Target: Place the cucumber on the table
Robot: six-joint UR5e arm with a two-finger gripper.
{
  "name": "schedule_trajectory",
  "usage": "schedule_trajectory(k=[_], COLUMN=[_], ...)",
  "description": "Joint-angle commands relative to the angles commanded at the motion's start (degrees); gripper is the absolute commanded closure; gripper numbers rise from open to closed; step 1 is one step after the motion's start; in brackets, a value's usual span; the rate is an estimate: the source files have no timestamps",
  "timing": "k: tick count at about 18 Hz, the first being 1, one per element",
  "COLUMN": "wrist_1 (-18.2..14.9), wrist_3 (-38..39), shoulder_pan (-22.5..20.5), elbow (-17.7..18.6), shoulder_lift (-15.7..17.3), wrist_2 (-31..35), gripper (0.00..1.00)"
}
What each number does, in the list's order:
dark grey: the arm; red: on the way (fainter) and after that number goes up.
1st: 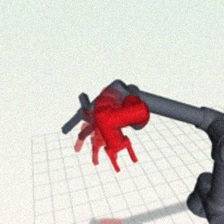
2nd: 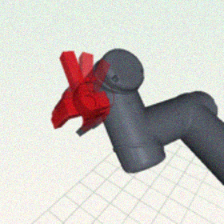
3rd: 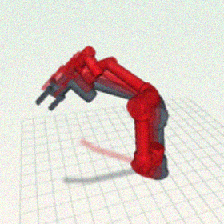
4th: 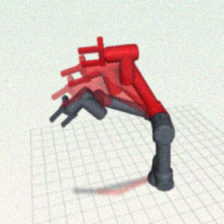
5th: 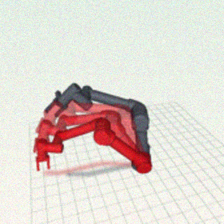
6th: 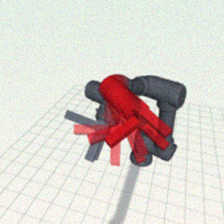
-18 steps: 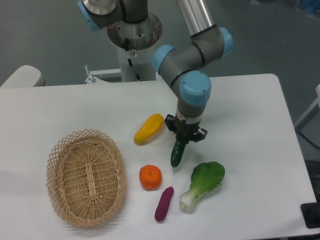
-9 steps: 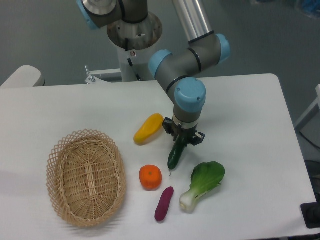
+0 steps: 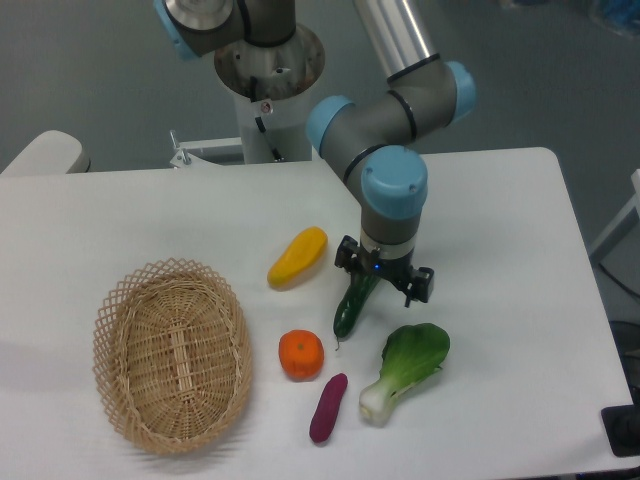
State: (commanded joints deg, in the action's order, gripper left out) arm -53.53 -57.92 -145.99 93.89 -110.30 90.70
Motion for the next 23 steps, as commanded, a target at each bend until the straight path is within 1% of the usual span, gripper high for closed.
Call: schedule_trajectory(k=[2, 4, 5, 7, 10, 12, 14, 17, 20, 23], wrist_1=[-0.61, -0.79, -0.7, -0.79, -1.49, -3.16, -3.95, -7.2, -7.91, -7.91], wrist_3=[-0.44, -1.4, -3.06, -8.93, -19.47, -26.68, -32.58, -40.49, -44.9, -45.53], shoulder_pan=[-0.26, -1.49, -2.37, -5.0, -8.86, -10.72, -12.56, -15.37, -16.52, -17.58], elbow=[-3.35, -5.2, -5.81, -6.08, -6.26, -6.79, -6.96, -7.31, -7.23, -6.96], shoulder_lift=[-0.09, 0.0, 0.0, 0.09, 1.14, 1.14, 1.14, 1.23, 1.84, 2.2], wrist_2=[-0.08, -0.17, -0.09, -0.17, -0.35, -0.87, -1.31, -1.58, -1.23, -1.4], gripper=[0.0, 0.0, 0.0, 0.0, 0.0, 0.0, 0.0, 0.0, 0.0, 0.0])
